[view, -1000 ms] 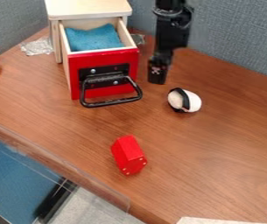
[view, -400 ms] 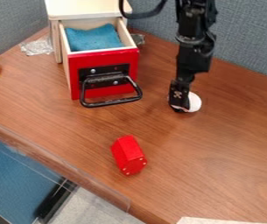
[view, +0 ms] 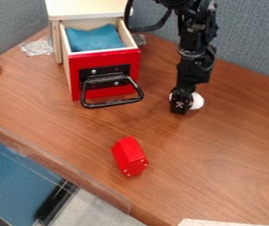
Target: Moved the white object and placed it in the drawer
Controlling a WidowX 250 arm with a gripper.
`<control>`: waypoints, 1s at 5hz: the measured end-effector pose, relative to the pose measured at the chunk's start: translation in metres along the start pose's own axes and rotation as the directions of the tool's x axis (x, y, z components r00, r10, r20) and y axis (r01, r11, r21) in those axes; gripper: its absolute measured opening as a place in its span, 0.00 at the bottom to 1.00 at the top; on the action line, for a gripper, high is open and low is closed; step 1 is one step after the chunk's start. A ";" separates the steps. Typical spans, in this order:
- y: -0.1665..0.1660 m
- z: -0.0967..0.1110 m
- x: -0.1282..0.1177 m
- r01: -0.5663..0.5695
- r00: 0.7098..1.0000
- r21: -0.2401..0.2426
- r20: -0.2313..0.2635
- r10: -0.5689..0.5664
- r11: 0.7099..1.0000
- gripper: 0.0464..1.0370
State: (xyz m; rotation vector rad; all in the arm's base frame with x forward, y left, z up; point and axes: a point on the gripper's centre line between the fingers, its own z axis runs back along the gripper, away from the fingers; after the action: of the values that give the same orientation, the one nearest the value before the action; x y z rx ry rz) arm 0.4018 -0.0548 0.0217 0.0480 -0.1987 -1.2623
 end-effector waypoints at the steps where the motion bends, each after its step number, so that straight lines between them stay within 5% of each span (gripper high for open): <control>1: 0.003 -0.005 -0.007 -0.041 0.999 0.010 0.000 0.041 0.999 0.63; 2: 0.004 -0.005 -0.012 -0.045 0.999 -0.003 0.015 0.045 0.999 0.47; 3: 0.005 0.011 -0.019 -0.063 0.995 -0.007 0.076 0.064 0.998 0.46; 5: 0.017 0.083 -0.029 -0.120 0.966 0.092 0.238 0.095 0.988 0.46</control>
State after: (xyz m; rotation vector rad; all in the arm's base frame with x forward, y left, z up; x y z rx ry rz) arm 0.3947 -0.0157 0.1017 -0.0202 -0.4662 -1.1462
